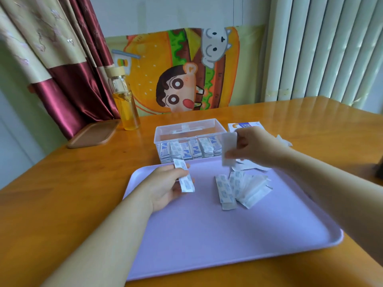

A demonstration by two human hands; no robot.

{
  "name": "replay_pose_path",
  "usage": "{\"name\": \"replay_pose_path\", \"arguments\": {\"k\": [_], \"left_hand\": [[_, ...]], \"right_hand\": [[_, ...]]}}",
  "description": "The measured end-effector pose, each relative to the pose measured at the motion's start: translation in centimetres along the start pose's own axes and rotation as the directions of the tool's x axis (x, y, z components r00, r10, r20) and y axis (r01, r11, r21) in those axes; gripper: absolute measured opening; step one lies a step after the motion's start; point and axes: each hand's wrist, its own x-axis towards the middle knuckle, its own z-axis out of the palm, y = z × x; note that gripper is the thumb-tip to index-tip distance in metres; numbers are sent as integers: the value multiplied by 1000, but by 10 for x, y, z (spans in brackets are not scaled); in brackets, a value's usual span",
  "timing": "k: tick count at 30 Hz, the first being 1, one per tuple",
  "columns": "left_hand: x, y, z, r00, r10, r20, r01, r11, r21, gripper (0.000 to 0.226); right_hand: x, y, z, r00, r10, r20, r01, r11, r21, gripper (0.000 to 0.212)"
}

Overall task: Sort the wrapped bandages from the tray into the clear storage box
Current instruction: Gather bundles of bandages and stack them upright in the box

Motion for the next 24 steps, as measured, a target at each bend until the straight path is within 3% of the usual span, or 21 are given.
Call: {"name": "replay_pose_path", "arguments": {"k": [2, 4, 9, 13, 18, 21, 24], "left_hand": [[-4, -2, 7, 997, -74, 23, 78, 937, -341, 26], [-11, -3, 14, 991, -109, 73, 131, 847, -515, 29], [-26, -6, 27, 972, -112, 208, 208, 822, -530, 29], [-25, -10, 27, 973, -107, 204, 204, 811, -548, 27], [-23, -15, 30, 985, -102, 137, 160, 831, -532, 23], [-22, -15, 25, 990, -94, 109, 138, 843, -520, 19], [-21, -9, 13, 996, -55, 74, 84, 869, -487, 14]], "right_hand": [[-5, -10, 11, 984, -148, -99, 157, 983, 96, 28], [-11, -16, 28, 936, -321, -145, 330, 943, 40, 40], [-19, -17, 59, 847, -506, -163, 518, 855, 36, 25], [-24, -20, 64, 851, -522, -63, 525, 850, 48, 28], [-25, -20, 52, 909, -416, -11, 416, 909, 37, 23], [-21, -20, 48, 920, -387, -63, 389, 921, 12, 20], [-14, -24, 44, 949, -295, -108, 307, 945, 113, 27]]}}
